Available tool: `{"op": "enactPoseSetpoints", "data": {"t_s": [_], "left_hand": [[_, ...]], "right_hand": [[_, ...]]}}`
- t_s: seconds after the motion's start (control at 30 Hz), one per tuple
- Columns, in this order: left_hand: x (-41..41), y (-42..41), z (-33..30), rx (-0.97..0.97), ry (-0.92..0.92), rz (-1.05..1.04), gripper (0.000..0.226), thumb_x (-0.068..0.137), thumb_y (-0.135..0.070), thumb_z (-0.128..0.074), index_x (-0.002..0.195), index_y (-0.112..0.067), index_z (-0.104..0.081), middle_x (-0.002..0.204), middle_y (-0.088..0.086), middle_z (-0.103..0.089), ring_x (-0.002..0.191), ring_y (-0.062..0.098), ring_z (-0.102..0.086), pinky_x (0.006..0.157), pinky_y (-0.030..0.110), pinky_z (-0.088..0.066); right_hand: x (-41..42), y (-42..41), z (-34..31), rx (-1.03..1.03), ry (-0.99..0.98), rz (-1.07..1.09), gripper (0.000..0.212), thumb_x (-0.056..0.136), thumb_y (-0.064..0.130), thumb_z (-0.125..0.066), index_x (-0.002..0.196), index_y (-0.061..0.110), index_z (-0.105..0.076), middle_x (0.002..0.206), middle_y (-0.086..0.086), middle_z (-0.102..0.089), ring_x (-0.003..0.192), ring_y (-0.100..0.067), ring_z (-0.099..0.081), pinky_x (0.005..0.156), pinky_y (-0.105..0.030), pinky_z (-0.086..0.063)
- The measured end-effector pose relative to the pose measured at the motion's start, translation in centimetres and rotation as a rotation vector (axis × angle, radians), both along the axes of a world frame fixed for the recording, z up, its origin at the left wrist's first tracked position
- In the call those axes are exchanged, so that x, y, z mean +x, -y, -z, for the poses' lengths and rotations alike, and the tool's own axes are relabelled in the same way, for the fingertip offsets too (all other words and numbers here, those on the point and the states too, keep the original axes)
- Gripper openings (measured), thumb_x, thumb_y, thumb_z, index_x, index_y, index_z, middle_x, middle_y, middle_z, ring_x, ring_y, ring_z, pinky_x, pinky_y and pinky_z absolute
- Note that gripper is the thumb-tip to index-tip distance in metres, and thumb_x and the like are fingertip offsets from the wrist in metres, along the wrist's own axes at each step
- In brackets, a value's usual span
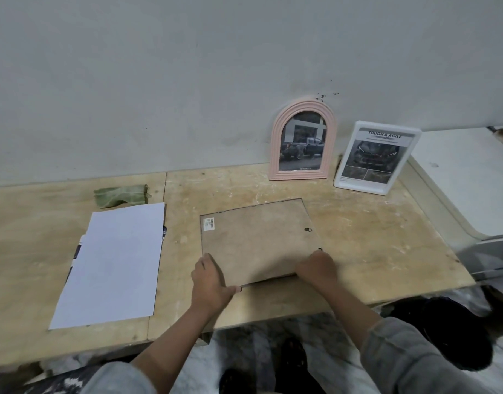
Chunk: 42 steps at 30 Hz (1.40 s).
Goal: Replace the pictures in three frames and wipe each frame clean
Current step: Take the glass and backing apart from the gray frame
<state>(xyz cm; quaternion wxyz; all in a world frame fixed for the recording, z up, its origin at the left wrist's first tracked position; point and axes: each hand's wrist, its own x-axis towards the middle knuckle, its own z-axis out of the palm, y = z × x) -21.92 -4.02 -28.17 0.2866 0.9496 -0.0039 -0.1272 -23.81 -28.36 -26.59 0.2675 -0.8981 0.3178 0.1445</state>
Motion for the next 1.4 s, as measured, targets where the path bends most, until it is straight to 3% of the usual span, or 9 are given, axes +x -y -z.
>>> {"op": "enactPoseSetpoints", "data": {"t_s": [0.1,0.23,0.3,0.43,0.5,0.63,0.8,1.03,1.4], "left_hand": [[0.1,0.0,0.2,-0.002,-0.002,0.004,0.116,0.059,-0.045,-0.085,0.142,0.002,-0.019,0.136,0.018,-0.036,0.123,0.034,-0.034,0.102,0.041,-0.036],[0.1,-0.1,0.3,-0.008,0.005,0.003,0.114,0.060,-0.043,-0.085,0.142,0.000,-0.020,0.136,0.018,-0.035,0.124,0.035,-0.034,0.103,0.042,-0.037],[0.3,-0.2,0.5,-0.005,0.009,0.009,0.114,0.059,-0.044,-0.085,0.142,-0.001,-0.020,0.136,0.017,-0.036,0.123,0.035,-0.035,0.102,0.042,-0.036],[0.5,-0.3,0.6,0.020,0.046,0.039,0.114,0.059,-0.045,-0.085,0.141,0.001,-0.020,0.132,0.017,-0.038,0.119,0.033,-0.037,0.101,0.041,-0.033],[0.6,-0.3,0.7,0.024,0.052,0.050,0.113,0.059,-0.046,-0.085,0.140,0.002,-0.023,0.129,0.016,-0.040,0.117,0.033,-0.039,0.100,0.041,-0.033],[0.9,-0.6,1.2,0.011,0.063,0.050,0.101,0.052,-0.053,-0.086,0.123,-0.001,-0.036,0.114,0.013,-0.046,0.105,0.031,-0.045,0.089,0.039,-0.038],[0.8,-0.8,1.0,-0.002,0.039,0.030,0.099,0.054,-0.051,-0.086,0.125,-0.003,-0.035,0.120,0.013,-0.045,0.110,0.029,-0.042,0.090,0.037,-0.039],[0.9,-0.8,1.1,0.003,0.024,0.012,0.093,0.057,-0.049,-0.085,0.122,-0.004,-0.036,0.121,0.013,-0.045,0.111,0.030,-0.042,0.089,0.037,-0.040],[0.6,-0.7,1.2,-0.015,0.038,0.002,0.090,0.059,-0.045,-0.085,0.121,-0.001,-0.037,0.124,0.015,-0.043,0.113,0.032,-0.042,0.095,0.039,-0.038]], "right_hand": [[-0.2,0.1,0.6,-0.027,0.038,-0.031,0.032,0.084,0.024,-0.056,0.095,-0.006,-0.055,0.119,-0.023,-0.052,0.106,-0.031,-0.053,0.074,-0.028,-0.042],[-0.1,0.4,0.5,-0.032,0.019,-0.071,0.030,0.084,0.030,-0.058,0.078,0.005,-0.043,0.094,-0.015,-0.048,0.081,-0.027,-0.053,0.063,-0.027,-0.038],[0.1,0.5,0.2,-0.018,0.006,-0.080,0.030,0.083,0.030,-0.059,0.080,0.006,-0.042,0.088,-0.009,-0.044,0.080,-0.026,-0.050,0.063,-0.027,-0.036],[0.3,0.9,-0.2,0.036,0.011,-0.080,0.026,0.081,0.022,-0.059,0.069,0.007,-0.041,0.067,-0.002,-0.037,0.071,-0.024,-0.045,0.054,-0.027,-0.032],[0.4,1.2,-0.3,0.096,0.039,-0.077,0.036,0.080,0.017,-0.060,0.058,0.010,-0.033,0.059,-0.003,-0.034,0.059,-0.022,-0.041,0.046,-0.027,-0.027],[0.3,1.5,-1.0,0.200,0.078,-0.083,0.043,0.082,0.011,-0.056,0.051,0.015,-0.025,0.048,-0.001,-0.027,0.046,-0.017,-0.029,0.047,-0.028,-0.021],[0.3,1.7,-1.0,0.242,0.064,-0.100,0.041,0.086,0.016,-0.058,0.056,0.016,-0.029,0.054,-0.002,-0.031,0.051,-0.018,-0.032,0.052,-0.029,-0.025],[-0.8,2.0,-0.4,0.396,0.220,-0.044,0.033,0.086,0.019,-0.064,0.067,0.015,-0.038,0.071,-0.002,-0.042,0.068,-0.017,-0.043,0.060,-0.029,-0.033],[-2.0,1.3,-0.3,0.404,0.330,-0.024,0.027,0.087,0.017,-0.064,0.070,0.012,-0.043,0.066,0.000,-0.036,0.061,-0.012,-0.034,0.055,-0.025,-0.029]]}}
